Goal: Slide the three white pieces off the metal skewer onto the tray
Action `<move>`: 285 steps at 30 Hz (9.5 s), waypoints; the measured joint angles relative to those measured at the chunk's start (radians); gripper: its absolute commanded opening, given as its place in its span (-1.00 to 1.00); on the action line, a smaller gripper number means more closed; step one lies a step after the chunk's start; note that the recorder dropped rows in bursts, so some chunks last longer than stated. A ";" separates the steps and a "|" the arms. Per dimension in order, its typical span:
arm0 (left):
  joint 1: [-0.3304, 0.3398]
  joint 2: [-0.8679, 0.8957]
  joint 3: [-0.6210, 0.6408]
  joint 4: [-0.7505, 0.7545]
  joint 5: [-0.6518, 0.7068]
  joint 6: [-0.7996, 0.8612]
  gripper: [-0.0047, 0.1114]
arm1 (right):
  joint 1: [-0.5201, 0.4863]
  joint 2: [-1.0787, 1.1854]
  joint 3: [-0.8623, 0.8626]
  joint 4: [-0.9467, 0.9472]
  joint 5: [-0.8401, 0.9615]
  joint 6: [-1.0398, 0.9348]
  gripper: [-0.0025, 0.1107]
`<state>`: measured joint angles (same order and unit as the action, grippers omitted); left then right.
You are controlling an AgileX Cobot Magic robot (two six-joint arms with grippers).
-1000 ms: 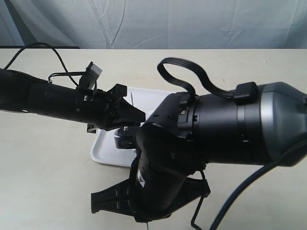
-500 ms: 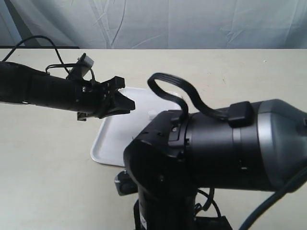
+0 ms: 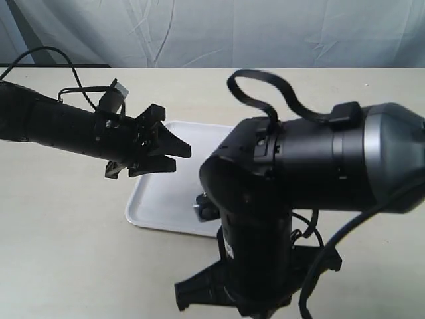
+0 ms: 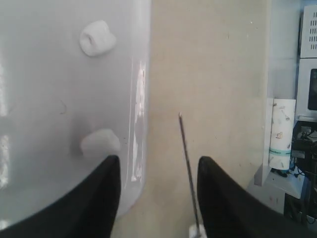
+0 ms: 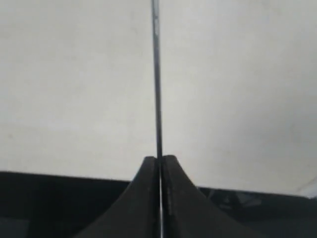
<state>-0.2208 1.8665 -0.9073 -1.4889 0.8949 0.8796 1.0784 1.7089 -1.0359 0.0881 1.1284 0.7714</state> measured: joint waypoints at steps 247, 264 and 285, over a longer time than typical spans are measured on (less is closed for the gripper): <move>0.139 -1.424 0.607 1.277 -0.634 -0.872 -0.92 | -0.177 -1.085 -0.185 -0.181 -0.216 -0.590 -0.97; 0.140 -1.568 0.607 1.294 -0.581 -0.880 -0.92 | -0.177 -1.361 0.153 -0.849 -0.268 -0.373 -0.97; 0.140 -1.759 0.607 1.463 -0.571 -0.865 -0.92 | -0.177 -1.362 0.166 -0.756 -0.242 -0.421 -0.97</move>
<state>-0.0807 0.1079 -0.3007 -0.0260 0.3240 0.0145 0.9012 0.3469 -0.8704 -0.6680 0.8861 0.3507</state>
